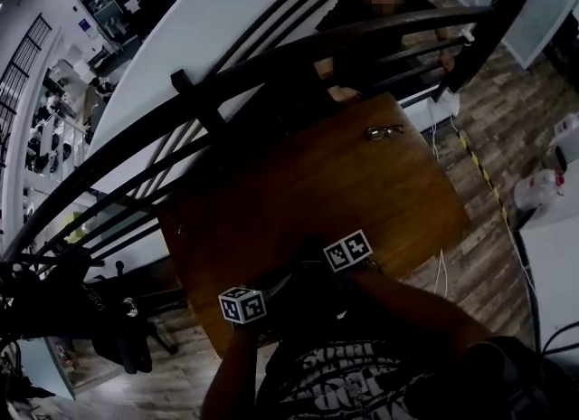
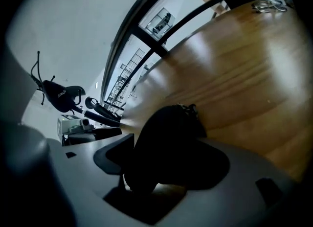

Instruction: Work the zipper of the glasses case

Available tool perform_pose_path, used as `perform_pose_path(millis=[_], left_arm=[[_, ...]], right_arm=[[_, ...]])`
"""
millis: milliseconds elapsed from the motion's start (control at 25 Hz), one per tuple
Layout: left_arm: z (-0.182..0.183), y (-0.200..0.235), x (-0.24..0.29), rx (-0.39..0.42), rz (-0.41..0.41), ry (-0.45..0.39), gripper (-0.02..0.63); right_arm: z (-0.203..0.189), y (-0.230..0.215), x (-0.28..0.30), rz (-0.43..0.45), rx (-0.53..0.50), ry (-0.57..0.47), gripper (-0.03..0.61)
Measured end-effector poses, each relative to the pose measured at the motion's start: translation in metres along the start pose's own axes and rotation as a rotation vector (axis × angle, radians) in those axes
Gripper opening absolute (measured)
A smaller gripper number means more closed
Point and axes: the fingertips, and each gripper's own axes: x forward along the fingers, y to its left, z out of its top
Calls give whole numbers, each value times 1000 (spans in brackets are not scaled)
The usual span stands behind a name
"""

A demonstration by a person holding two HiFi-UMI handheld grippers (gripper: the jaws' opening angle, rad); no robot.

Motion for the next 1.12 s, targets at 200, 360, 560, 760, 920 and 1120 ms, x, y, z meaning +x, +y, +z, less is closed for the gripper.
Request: perform_pose_path(millis=[200, 360, 560, 760, 920, 1120], left_arm=[[19, -18, 5, -15, -91, -76, 227], [43, -55, -33, -35, -320, -142, 258], [65, -108, -76, 74, -549, -153, 344], [86, -172, -79, 138, -708, -140, 374], [86, -209, -74, 199, -766, -122, 374], [80, -222, -56, 206, -705, -124, 373]], right_arm=[[11, 27, -36, 133, -249, -50, 262], [10, 109, -72, 329, -421, -109, 256], [9, 194, -107, 535, -542, -121, 253], [13, 228, -142, 615, -678, -82, 251], [10, 245, -155, 653, -728, -67, 249], [2, 241, -157, 652, -722, -15, 249]])
